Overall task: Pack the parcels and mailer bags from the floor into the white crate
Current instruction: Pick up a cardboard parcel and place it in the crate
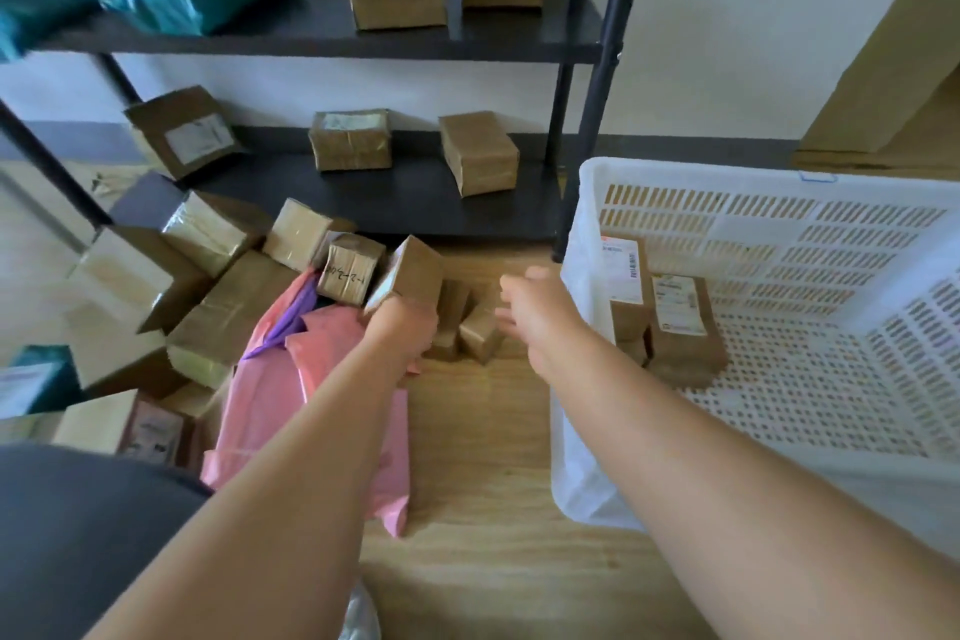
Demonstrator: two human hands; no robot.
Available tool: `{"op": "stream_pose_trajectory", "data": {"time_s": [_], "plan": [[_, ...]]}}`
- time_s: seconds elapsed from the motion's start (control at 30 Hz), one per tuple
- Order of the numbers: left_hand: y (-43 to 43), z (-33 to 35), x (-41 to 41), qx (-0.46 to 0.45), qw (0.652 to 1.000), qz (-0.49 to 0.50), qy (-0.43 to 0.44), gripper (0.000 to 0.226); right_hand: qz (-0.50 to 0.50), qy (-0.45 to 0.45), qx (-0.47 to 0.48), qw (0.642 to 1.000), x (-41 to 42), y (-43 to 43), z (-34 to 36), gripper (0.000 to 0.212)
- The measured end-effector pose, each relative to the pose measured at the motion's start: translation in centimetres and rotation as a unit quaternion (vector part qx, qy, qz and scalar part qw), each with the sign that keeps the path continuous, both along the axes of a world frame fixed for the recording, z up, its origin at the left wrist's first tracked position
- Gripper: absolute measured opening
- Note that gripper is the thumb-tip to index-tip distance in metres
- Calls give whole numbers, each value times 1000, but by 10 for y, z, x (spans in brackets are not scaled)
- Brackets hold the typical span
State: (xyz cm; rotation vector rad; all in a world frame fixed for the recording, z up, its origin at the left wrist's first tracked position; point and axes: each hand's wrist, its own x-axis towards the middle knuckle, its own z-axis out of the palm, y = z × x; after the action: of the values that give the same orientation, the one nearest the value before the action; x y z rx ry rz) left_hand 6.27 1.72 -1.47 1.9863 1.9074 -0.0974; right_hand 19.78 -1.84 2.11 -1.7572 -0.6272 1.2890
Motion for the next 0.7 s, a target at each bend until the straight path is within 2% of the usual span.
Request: {"op": "stream_pose_trajectory", "data": {"time_s": [0.03,0.07,0.13,0.17,0.3,0.4,0.5,0.7], "plan": [[4,-10,-4,-10,1000,-9,-25,43,-15,6,-27,999,-6,4,-18,53],[8,-15,-6,-51,997,25,-56,37,-27,8,-55,998,-10,6,-33,49],[13,-26,-1,-99,958,143,-228,31,-41,-2,-100,994,-12,9,-60,39],[17,-37,0,-103,944,174,-261,32,-42,-13,-114,993,-11,11,-73,35],[30,-77,2,-91,958,133,-237,44,-42,-52,-141,988,-6,29,-125,41],[42,-98,7,-113,897,230,-361,38,-46,-69,-145,986,-8,36,-141,41],[52,-122,12,-119,874,264,-390,30,-38,-73,-141,987,-13,37,-148,42],[76,-143,31,-105,897,223,-366,43,-52,-70,-139,986,-16,58,-171,47]]}}
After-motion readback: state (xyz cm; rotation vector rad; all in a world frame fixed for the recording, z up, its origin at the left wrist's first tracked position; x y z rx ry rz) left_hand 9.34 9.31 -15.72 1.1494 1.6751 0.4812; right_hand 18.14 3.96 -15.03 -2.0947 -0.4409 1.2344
